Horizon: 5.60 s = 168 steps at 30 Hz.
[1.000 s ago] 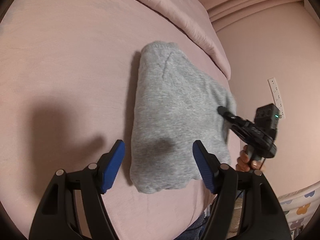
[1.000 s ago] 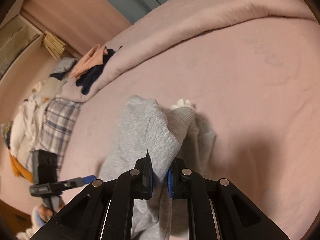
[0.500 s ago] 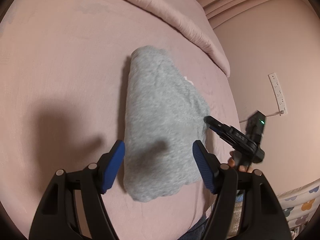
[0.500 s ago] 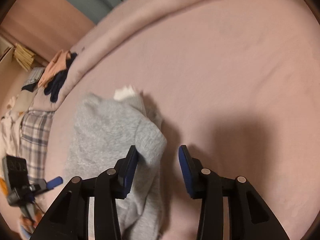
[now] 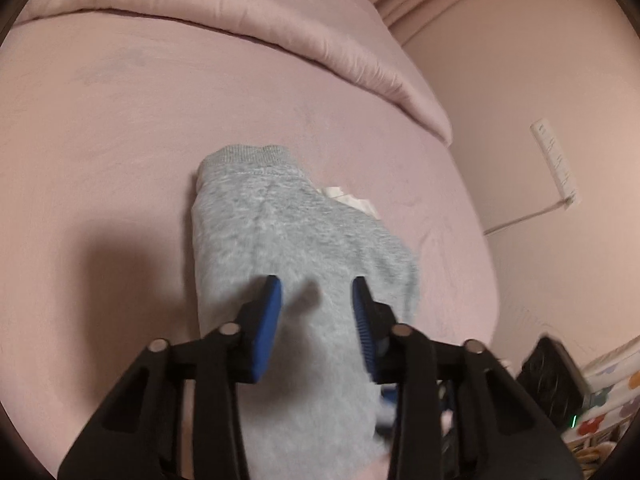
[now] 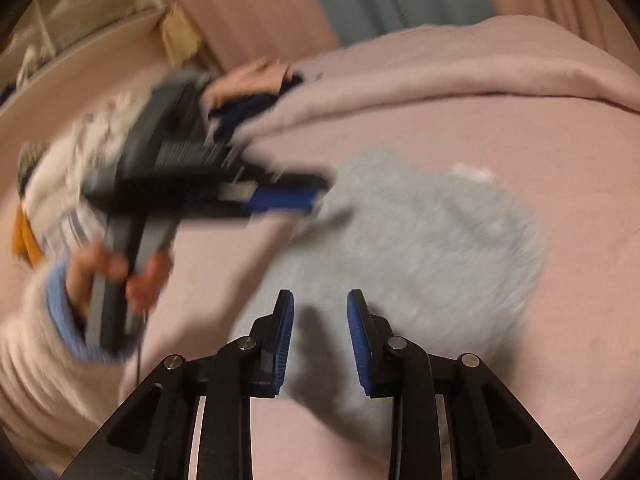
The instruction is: Fold small clothes
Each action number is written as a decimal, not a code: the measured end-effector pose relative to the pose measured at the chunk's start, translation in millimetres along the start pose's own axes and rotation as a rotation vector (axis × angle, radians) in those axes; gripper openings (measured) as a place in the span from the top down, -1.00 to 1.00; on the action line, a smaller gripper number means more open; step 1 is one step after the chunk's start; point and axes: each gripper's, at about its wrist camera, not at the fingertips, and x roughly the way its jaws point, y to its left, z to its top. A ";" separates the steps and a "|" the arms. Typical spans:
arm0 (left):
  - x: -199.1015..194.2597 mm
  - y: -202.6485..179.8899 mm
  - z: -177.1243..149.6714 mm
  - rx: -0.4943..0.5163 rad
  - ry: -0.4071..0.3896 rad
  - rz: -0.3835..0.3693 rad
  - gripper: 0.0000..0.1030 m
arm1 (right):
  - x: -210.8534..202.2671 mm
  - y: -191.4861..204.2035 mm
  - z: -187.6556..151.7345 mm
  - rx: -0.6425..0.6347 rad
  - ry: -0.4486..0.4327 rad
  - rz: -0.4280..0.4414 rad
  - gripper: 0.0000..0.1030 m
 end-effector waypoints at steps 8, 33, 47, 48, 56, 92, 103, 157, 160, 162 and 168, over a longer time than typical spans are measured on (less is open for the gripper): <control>51.5 41.0 13.0 -0.152 0.068 0.027 0.92 | 25.1 -42.2 -34.1 0.140 0.123 0.005 0.71; 6.2 -7.3 -72.3 0.039 0.053 -0.043 0.25 | 39.8 -115.4 68.2 0.294 0.079 -0.194 0.77; -41.0 -28.4 -102.9 0.072 -0.068 0.088 0.00 | -13.3 -37.7 30.0 0.111 0.073 -0.144 0.39; -43.7 -30.1 -107.0 0.083 -0.076 0.109 -0.01 | -17.3 -32.7 23.7 0.099 0.074 -0.150 0.39; -30.1 -28.1 -124.3 0.139 -0.079 0.218 -0.04 | -8.7 -15.8 -8.6 0.040 0.113 -0.244 0.39; -36.0 53.2 -116.3 -0.295 -0.019 -0.095 -0.53 | -40.1 -143.6 -34.1 0.640 0.056 0.054 -0.71; -8.4 37.6 -86.9 -0.217 -0.005 -0.080 -0.61 | -5.3 -124.5 -6.2 0.457 0.147 0.061 -0.75; -129.1 80.5 -41.5 -0.025 -0.258 0.354 -0.14 | 90.1 49.9 108.5 -0.060 -0.002 0.150 0.37; -122.6 112.0 -38.6 -0.094 -0.218 0.378 -0.18 | 122.9 47.4 107.9 -0.024 0.064 0.141 0.26; -112.2 133.8 -43.4 -0.142 -0.158 0.407 -0.23 | 149.9 38.1 104.7 0.035 0.159 0.119 0.16; -132.0 127.9 -65.1 -0.156 -0.198 0.391 -0.44 | 141.9 29.5 88.6 0.072 0.254 0.098 -0.14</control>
